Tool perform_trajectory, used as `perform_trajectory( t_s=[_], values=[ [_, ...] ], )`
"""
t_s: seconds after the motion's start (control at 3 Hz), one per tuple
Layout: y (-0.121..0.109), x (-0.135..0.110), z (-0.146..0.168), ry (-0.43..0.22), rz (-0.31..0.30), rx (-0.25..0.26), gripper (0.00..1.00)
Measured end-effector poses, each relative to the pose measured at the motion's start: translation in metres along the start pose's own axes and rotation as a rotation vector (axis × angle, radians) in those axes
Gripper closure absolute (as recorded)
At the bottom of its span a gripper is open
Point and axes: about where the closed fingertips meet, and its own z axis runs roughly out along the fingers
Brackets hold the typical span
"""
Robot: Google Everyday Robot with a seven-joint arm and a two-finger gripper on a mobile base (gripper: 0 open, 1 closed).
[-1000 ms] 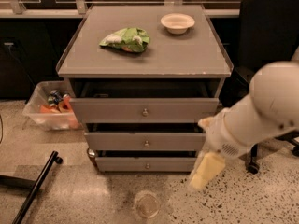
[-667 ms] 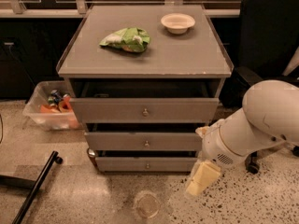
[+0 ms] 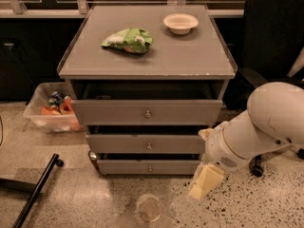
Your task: Open middle drawer
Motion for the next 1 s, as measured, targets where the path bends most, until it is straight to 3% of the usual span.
perform_trajectory(
  t_s=[0.33, 0.67, 1.0],
  values=[
    [-0.019, 0.006, 0.039, -0.027, 0.008, 0.002, 0.0],
    [-0.067, 0.005, 0.117, -0.097, 0.046, 0.008, 0.0],
    [-0.074, 0.014, 0.153, -0.134, 0.092, -0.003, 0.0]
  ],
)
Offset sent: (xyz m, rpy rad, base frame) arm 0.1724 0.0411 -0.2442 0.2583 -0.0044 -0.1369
